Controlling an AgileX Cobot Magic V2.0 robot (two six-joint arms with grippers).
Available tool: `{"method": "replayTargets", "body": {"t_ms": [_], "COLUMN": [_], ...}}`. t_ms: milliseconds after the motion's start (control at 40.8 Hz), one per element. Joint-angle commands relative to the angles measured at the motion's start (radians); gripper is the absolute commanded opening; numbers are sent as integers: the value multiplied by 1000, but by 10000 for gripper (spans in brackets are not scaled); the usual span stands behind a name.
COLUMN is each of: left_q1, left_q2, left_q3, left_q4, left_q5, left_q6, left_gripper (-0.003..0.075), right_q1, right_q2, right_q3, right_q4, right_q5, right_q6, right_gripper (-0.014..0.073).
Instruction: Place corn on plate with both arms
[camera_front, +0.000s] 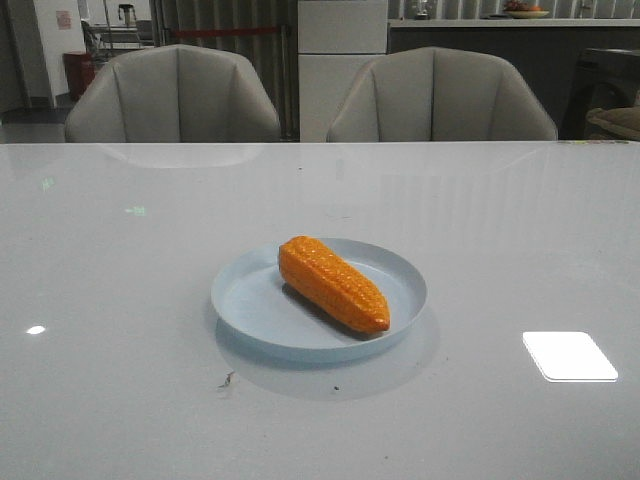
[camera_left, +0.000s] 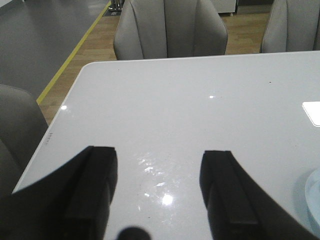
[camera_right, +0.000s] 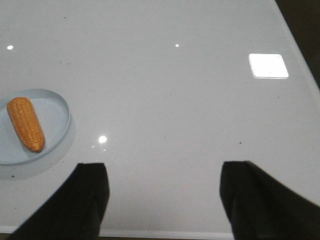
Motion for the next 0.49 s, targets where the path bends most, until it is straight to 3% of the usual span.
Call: {"method": "replayTargets", "body": {"t_ms": [0, 147, 319, 466], "left_q1": [4, 4, 4, 4], "left_q2": [1, -3, -53, -145], "left_q3": [-29, -24, 51, 185], "left_q4": [56, 1, -107, -147], "left_q5": [-73, -80, -142, -316], "left_q6": [-6, -6, -6, -5], "left_gripper": [435, 382, 97, 92], "right_q1": [-4, -4, -4, -4], "right_q2": [13, 13, 13, 13], "right_q3": [-24, -24, -24, -24], "right_q4": [-26, -26, -26, -26], "right_q5": [-81, -81, -81, -81], "right_q6": [1, 1, 1, 1], "right_gripper": [572, 572, 572, 572]}}
